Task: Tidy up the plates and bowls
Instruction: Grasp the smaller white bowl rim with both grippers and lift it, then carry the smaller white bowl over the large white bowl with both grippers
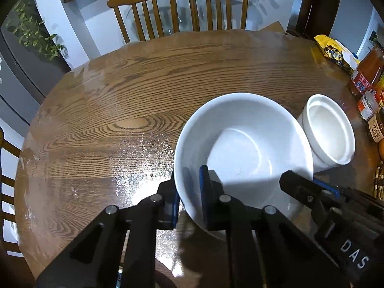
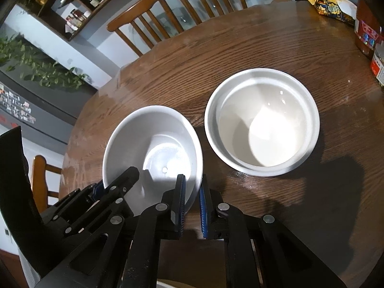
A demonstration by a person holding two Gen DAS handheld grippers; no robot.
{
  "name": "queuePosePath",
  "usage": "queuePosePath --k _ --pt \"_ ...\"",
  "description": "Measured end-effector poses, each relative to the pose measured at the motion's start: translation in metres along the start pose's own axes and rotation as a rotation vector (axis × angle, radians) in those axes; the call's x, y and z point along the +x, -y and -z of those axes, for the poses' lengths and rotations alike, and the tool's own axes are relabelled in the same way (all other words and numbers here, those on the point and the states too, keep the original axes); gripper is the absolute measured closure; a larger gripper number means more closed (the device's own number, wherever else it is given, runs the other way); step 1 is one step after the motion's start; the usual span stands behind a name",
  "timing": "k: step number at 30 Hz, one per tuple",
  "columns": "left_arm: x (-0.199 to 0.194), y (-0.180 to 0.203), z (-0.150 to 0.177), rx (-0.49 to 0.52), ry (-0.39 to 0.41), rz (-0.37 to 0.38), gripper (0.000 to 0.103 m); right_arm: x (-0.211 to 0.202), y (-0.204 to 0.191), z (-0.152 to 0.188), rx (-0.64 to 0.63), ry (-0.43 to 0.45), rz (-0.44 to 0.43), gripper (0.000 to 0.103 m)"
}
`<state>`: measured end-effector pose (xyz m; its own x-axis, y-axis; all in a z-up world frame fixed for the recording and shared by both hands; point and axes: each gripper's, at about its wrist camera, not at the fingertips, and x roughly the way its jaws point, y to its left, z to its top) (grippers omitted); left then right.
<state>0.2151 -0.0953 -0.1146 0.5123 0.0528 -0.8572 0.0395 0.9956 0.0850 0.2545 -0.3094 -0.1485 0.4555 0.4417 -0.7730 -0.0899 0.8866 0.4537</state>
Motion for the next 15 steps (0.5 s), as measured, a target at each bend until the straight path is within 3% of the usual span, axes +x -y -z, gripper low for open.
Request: queuePosePath --k 15 --pt "-0.039 -0.002 0.007 -0.001 0.068 0.003 0.09 -0.032 -0.011 0.009 -0.043 0.058 -0.012 0.091"
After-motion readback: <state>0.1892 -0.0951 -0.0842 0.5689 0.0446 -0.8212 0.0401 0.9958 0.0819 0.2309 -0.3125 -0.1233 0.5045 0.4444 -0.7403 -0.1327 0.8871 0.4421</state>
